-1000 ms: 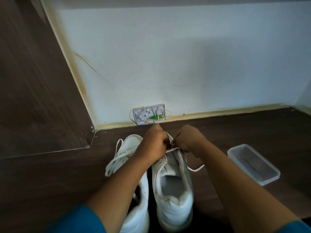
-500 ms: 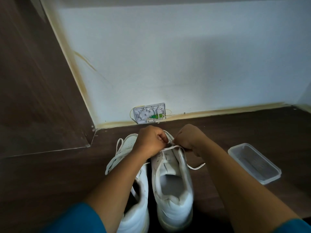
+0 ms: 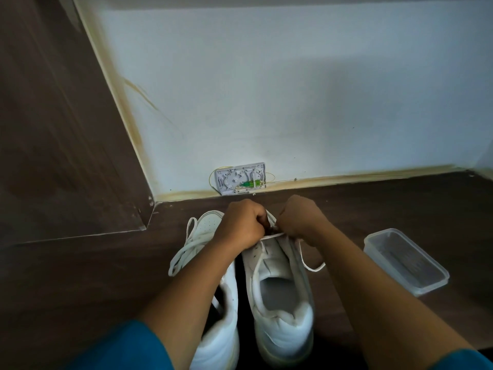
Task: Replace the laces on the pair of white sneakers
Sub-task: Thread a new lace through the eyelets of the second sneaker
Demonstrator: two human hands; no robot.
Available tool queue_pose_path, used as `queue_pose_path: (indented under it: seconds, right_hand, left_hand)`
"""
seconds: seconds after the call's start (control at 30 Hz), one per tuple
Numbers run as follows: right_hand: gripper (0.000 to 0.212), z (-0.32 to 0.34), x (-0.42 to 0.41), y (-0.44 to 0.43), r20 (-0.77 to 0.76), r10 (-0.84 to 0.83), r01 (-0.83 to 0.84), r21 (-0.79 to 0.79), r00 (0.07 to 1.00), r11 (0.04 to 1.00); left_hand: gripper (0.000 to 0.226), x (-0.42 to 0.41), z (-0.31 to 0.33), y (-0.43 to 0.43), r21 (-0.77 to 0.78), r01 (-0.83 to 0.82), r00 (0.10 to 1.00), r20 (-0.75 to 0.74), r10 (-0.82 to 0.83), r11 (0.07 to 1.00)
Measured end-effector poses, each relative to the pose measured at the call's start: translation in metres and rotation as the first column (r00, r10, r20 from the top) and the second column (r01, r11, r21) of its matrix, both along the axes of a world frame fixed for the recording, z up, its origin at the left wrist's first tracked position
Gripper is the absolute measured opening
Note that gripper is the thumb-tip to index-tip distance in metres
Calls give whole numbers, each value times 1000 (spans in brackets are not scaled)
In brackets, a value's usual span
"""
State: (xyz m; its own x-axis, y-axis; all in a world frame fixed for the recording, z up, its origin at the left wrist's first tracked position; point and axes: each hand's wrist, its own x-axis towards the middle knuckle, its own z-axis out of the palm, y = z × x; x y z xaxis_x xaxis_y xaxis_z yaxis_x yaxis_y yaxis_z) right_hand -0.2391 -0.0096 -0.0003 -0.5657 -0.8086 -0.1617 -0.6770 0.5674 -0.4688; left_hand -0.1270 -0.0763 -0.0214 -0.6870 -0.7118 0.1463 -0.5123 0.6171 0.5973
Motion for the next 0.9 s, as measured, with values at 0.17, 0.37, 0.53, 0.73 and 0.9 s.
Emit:
queue_pose_path:
  seconds: [0.17,0.37,0.53,0.73,0.9]
  right_hand:
    - [24,-2,-7,-2,105,53,-57,28,993,998]
    - [25,0,-8,8,320,-4,23,-55,947,998]
    - [24,3,-7,8,276,63,-57,-31,959,998]
    - [16,-2,-10,9,243,150,-131,-94,958,987]
    - [16,-7,-4,5,10,118,-118,-40,993,992]
  left_hand:
    - [21,0,2,1,55,-3,1000,8,3,998]
    - [16,-1,-1,2,59,-31,999,-15,32,998]
    - [29,-2,-1,0,53,-21,999,-29,22,998]
    - [29,-1,-4,2,-16,21,997,-77,-22,1000]
    - [23,-3,-3,1,14,66,998,20,-66,998]
